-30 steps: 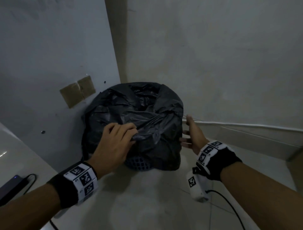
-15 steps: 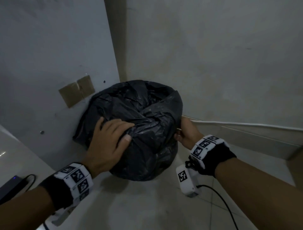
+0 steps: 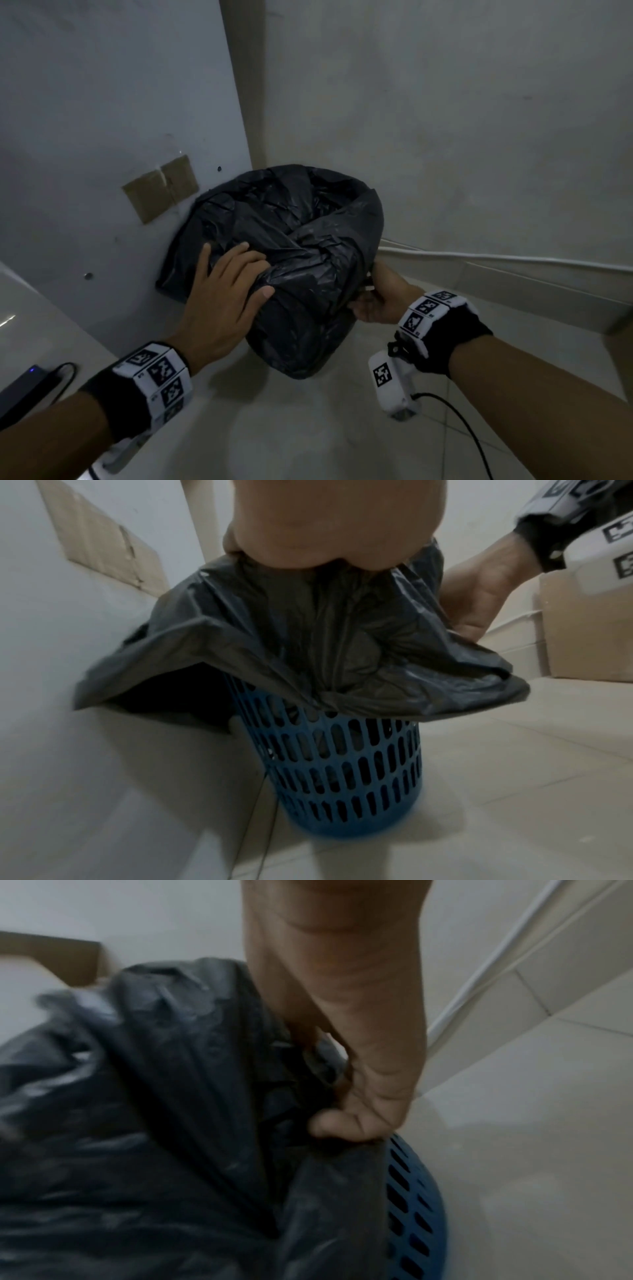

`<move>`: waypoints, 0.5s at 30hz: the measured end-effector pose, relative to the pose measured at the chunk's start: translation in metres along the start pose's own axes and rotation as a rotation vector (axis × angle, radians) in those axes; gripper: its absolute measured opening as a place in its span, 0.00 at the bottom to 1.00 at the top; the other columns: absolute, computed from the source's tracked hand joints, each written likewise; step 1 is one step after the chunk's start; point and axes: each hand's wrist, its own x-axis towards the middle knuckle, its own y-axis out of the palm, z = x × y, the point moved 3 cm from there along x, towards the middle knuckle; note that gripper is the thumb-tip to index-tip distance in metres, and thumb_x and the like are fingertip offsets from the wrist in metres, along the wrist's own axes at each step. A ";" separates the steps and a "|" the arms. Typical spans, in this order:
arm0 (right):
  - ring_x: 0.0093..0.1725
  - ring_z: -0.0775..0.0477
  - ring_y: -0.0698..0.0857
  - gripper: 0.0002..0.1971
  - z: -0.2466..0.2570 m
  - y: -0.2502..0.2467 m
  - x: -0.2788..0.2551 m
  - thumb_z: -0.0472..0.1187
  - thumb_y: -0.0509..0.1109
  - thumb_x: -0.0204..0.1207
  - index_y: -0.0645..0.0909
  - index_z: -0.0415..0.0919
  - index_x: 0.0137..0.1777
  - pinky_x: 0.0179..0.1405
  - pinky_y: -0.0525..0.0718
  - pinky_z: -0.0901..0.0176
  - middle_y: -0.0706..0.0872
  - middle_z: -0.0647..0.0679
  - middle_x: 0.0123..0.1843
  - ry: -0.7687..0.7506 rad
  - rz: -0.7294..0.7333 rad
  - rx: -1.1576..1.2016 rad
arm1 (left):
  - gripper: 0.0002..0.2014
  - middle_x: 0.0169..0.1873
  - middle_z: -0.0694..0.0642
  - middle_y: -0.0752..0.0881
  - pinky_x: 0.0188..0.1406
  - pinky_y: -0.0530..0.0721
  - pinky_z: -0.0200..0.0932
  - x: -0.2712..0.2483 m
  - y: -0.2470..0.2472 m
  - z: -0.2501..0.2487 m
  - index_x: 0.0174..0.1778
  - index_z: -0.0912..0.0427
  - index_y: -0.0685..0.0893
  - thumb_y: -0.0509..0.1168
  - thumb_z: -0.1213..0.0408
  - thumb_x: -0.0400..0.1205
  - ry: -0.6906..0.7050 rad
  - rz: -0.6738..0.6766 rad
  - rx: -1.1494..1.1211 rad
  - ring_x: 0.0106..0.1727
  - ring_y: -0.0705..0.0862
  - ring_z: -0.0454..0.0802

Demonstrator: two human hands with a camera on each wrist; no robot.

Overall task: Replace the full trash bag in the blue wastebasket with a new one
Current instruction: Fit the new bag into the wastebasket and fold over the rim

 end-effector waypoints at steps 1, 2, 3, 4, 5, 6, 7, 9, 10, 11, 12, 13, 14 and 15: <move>0.26 0.48 0.75 0.18 0.000 -0.003 0.004 0.47 0.57 0.85 0.72 0.40 0.34 0.29 0.73 0.61 0.76 0.45 0.26 -0.030 -0.046 -0.040 | 0.26 0.69 0.53 0.78 0.79 0.50 0.69 -0.001 0.001 0.002 0.65 0.54 0.77 0.40 0.45 0.88 -0.002 0.006 0.008 0.79 0.65 0.52; 0.25 0.50 0.74 0.17 0.000 -0.004 0.005 0.41 0.55 0.85 0.71 0.40 0.33 0.28 0.71 0.63 0.75 0.46 0.24 -0.059 -0.076 -0.068 | 0.26 0.71 0.54 0.77 0.79 0.50 0.69 -0.002 0.001 0.004 0.67 0.54 0.76 0.39 0.45 0.88 -0.005 0.009 0.012 0.81 0.63 0.53; 0.26 0.51 0.72 0.17 -0.001 -0.007 0.009 0.37 0.54 0.85 0.70 0.39 0.32 0.28 0.69 0.63 0.74 0.47 0.25 -0.085 -0.103 -0.095 | 0.26 0.72 0.54 0.75 0.79 0.49 0.69 -0.003 0.001 0.006 0.68 0.53 0.75 0.38 0.45 0.88 -0.010 0.011 0.010 0.82 0.61 0.53; 0.26 0.51 0.71 0.17 -0.002 -0.007 0.009 0.34 0.53 0.85 0.70 0.39 0.32 0.28 0.68 0.63 0.72 0.46 0.27 -0.100 -0.109 -0.117 | 0.26 0.74 0.55 0.74 0.79 0.49 0.69 -0.003 0.000 0.007 0.69 0.52 0.74 0.38 0.45 0.88 -0.020 0.012 0.004 0.82 0.59 0.54; 0.26 0.51 0.72 0.17 -0.003 -0.007 0.011 0.33 0.52 0.85 0.70 0.38 0.32 0.29 0.69 0.62 0.72 0.46 0.28 -0.119 -0.111 -0.148 | 0.26 0.75 0.55 0.73 0.79 0.49 0.70 -0.004 0.000 0.009 0.70 0.52 0.73 0.38 0.45 0.88 -0.030 0.016 0.002 0.83 0.58 0.54; 0.27 0.51 0.72 0.17 -0.003 -0.005 0.010 0.33 0.53 0.85 0.70 0.38 0.33 0.29 0.70 0.61 0.72 0.46 0.29 -0.139 -0.122 -0.170 | 0.26 0.76 0.55 0.72 0.79 0.49 0.70 -0.004 -0.001 0.009 0.71 0.51 0.72 0.38 0.44 0.88 -0.037 0.021 0.004 0.83 0.57 0.54; 0.27 0.50 0.73 0.16 -0.004 -0.003 0.013 0.34 0.53 0.84 0.71 0.37 0.34 0.28 0.72 0.60 0.73 0.45 0.30 -0.161 -0.140 -0.196 | 0.26 0.77 0.54 0.70 0.79 0.49 0.70 -0.004 -0.001 0.010 0.72 0.50 0.72 0.38 0.44 0.88 -0.042 0.029 0.005 0.84 0.56 0.54; 0.27 0.48 0.76 0.13 -0.004 -0.001 0.017 0.36 0.54 0.84 0.74 0.36 0.39 0.27 0.74 0.60 0.77 0.42 0.34 -0.214 -0.171 -0.249 | 0.26 0.78 0.53 0.68 0.79 0.48 0.70 -0.003 0.000 0.010 0.73 0.49 0.71 0.38 0.43 0.88 -0.049 0.049 0.005 0.84 0.53 0.53; 0.27 0.47 0.77 0.11 -0.005 -0.002 0.018 0.36 0.54 0.84 0.75 0.35 0.42 0.26 0.74 0.61 0.79 0.40 0.36 -0.242 -0.192 -0.302 | 0.26 0.79 0.53 0.67 0.80 0.48 0.70 -0.003 0.001 0.009 0.73 0.48 0.70 0.38 0.43 0.87 -0.049 0.059 0.014 0.84 0.53 0.53; 0.28 0.47 0.79 0.10 -0.006 -0.004 0.019 0.36 0.55 0.83 0.75 0.34 0.44 0.25 0.76 0.62 0.81 0.39 0.39 -0.259 -0.206 -0.396 | 0.25 0.79 0.52 0.67 0.80 0.48 0.69 -0.002 0.002 0.009 0.73 0.47 0.70 0.38 0.43 0.87 -0.048 0.066 0.025 0.85 0.52 0.53; 0.28 0.47 0.79 0.09 -0.009 -0.008 0.020 0.36 0.55 0.83 0.75 0.34 0.45 0.25 0.76 0.62 0.81 0.39 0.40 -0.251 -0.203 -0.504 | 0.25 0.80 0.52 0.66 0.80 0.48 0.68 -0.002 0.002 0.009 0.73 0.47 0.69 0.38 0.42 0.87 -0.053 0.071 0.025 0.85 0.51 0.52; 0.28 0.47 0.79 0.08 -0.012 -0.014 0.022 0.35 0.56 0.83 0.74 0.34 0.46 0.25 0.77 0.62 0.81 0.39 0.39 -0.228 -0.185 -0.616 | 0.26 0.80 0.52 0.66 0.80 0.47 0.68 -0.002 0.002 0.010 0.73 0.47 0.70 0.38 0.42 0.87 -0.064 0.070 0.021 0.85 0.51 0.52; 0.28 0.48 0.78 0.07 -0.015 -0.023 0.021 0.35 0.56 0.84 0.74 0.35 0.47 0.25 0.76 0.63 0.80 0.40 0.38 -0.197 -0.165 -0.705 | 0.27 0.81 0.52 0.65 0.80 0.47 0.68 -0.001 0.001 0.010 0.74 0.46 0.70 0.37 0.41 0.87 -0.079 0.063 0.014 0.85 0.50 0.51; 0.27 0.47 0.78 0.07 -0.016 -0.033 0.021 0.35 0.56 0.84 0.74 0.35 0.47 0.24 0.75 0.64 0.80 0.41 0.37 -0.162 -0.140 -0.743 | 0.28 0.81 0.51 0.63 0.81 0.47 0.67 -0.002 -0.001 0.011 0.75 0.46 0.70 0.37 0.40 0.86 -0.092 0.055 0.000 0.85 0.49 0.51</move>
